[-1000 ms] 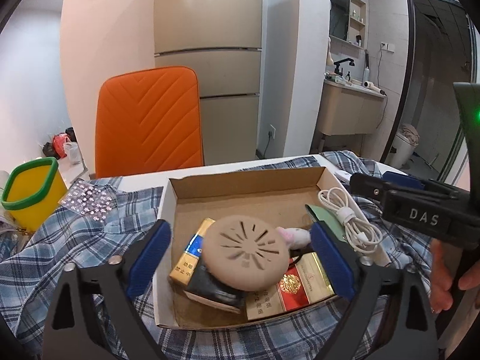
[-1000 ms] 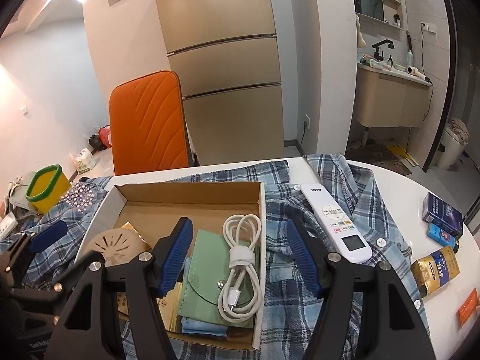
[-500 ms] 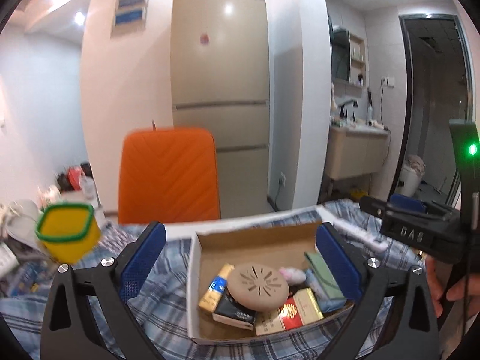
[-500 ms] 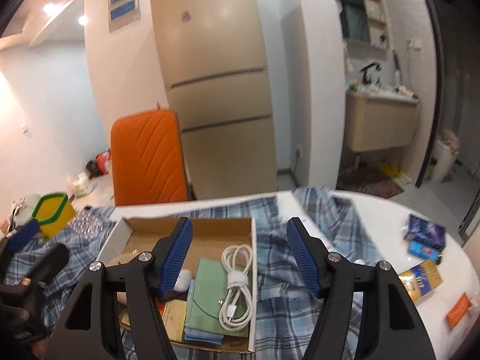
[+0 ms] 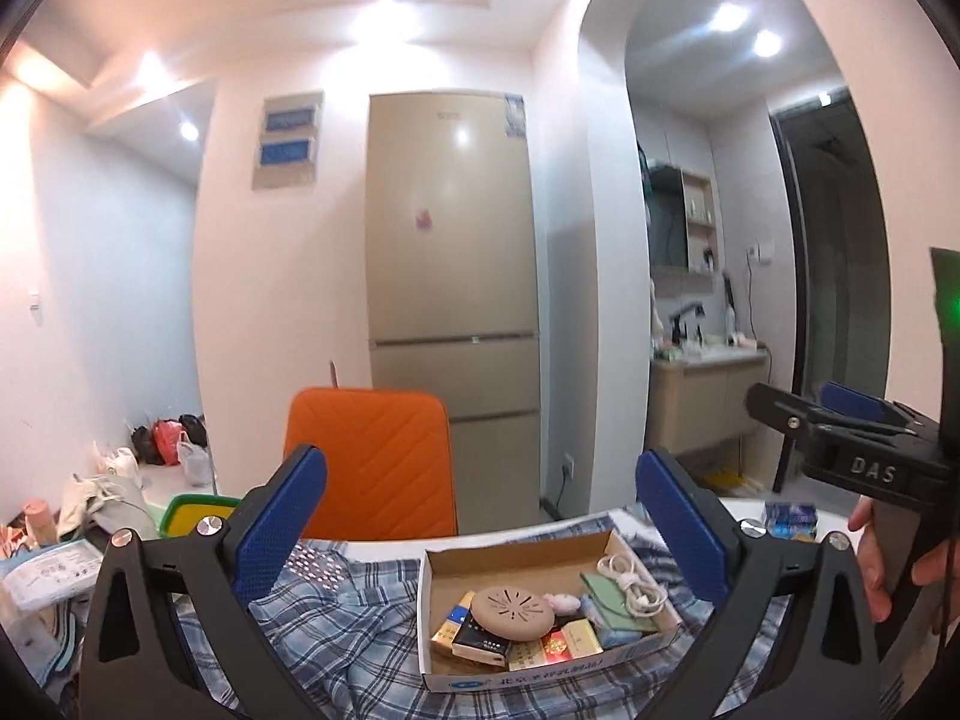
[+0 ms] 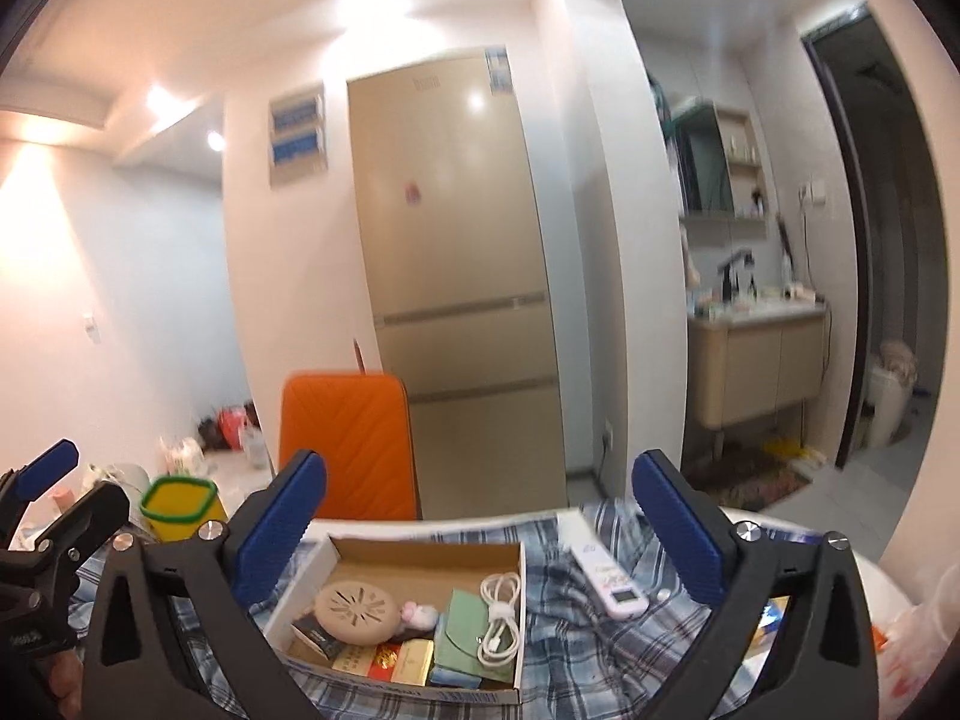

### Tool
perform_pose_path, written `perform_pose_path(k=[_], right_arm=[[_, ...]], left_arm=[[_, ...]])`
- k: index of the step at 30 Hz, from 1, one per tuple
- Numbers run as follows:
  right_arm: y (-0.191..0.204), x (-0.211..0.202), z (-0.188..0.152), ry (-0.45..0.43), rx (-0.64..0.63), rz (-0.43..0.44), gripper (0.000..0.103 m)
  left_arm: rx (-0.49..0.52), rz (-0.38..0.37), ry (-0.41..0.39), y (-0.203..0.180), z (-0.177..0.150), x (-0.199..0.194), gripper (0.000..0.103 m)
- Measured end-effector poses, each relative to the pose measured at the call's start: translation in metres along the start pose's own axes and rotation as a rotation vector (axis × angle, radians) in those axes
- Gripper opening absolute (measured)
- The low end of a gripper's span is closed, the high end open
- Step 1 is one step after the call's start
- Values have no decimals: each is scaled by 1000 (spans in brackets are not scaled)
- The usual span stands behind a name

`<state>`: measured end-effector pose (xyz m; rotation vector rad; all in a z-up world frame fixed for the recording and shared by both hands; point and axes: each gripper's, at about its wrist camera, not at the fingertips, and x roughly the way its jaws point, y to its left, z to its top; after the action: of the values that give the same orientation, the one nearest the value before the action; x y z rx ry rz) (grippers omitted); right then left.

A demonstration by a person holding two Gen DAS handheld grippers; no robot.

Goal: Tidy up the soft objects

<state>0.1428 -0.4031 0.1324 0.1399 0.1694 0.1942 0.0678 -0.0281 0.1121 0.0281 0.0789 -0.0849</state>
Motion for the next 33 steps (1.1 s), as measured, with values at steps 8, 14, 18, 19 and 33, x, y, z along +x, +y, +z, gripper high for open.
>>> perform_pose_path(k=[8, 14, 18, 19, 33], right_arm=[[9, -67, 2, -115, -43, 13, 103], [15, -88, -17, -162, -70, 6, 103], [17, -82, -35, -120, -67, 4, 103], [18, -81, -41, -115, -67, 3, 103], [17, -64, -109, -55, -95, 7, 103]], left_arm=[[-67, -4, 4, 11, -9, -24, 103], [-8, -6, -15, 3, -33, -41, 103], [13, -1, -29, -2, -54, -47, 103], [8, -4, -34, 0, -59, -48, 103], [37, 1, 40, -1, -109, -38, 103]])
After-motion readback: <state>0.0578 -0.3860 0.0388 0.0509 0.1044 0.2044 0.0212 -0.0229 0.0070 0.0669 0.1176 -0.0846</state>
